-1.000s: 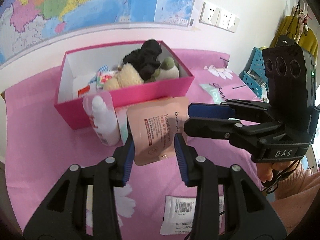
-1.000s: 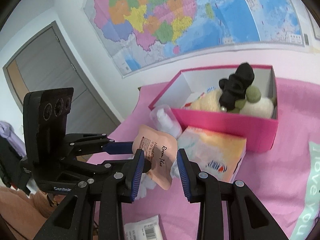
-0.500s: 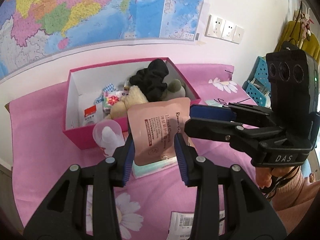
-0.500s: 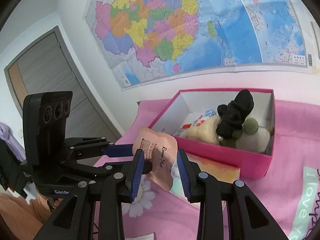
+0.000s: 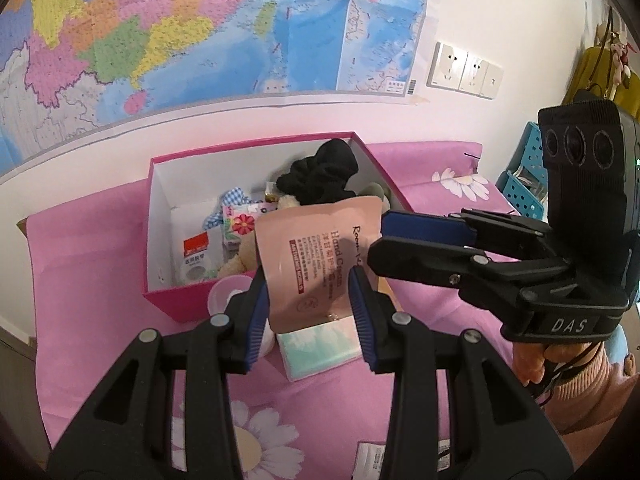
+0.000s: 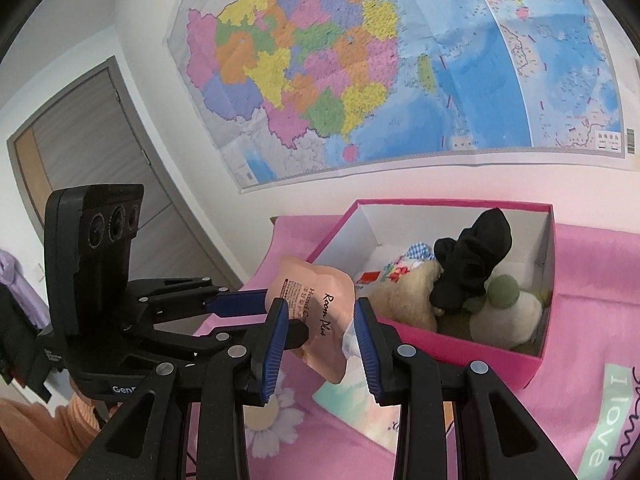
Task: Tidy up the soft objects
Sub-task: 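Lower the pink pouch into the pink box and open the right gripper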
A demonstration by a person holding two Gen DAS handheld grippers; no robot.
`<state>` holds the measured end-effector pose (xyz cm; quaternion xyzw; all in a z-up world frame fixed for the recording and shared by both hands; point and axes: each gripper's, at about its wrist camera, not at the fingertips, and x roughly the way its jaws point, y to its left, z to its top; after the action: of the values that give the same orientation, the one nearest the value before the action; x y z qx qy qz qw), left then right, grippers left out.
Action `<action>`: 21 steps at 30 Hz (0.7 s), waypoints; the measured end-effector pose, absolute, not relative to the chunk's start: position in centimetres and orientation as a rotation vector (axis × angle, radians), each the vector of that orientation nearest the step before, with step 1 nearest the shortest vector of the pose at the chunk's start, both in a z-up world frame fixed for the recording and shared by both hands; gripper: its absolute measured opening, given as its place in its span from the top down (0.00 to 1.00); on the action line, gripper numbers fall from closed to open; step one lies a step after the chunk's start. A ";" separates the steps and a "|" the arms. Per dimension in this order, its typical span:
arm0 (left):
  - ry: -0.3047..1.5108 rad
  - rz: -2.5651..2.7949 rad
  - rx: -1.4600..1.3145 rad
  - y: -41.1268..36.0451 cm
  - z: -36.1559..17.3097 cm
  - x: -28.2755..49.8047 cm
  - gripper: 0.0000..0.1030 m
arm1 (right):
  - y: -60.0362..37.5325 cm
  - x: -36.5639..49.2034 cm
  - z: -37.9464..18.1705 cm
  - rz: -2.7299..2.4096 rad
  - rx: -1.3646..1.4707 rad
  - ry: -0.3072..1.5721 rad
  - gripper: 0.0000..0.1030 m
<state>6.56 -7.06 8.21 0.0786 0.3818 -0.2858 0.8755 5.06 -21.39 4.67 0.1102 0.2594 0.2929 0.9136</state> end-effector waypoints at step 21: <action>0.827 -0.560 0.163 -6.9 7.7 9.8 0.60 | -21.0 8.2 5.3 0.591 0.243 0.534 0.67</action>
<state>9.82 -6.91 7.68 0.0782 0.3960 -0.2680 0.8748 8.20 -20.96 5.31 0.1178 0.2595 0.2872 0.9145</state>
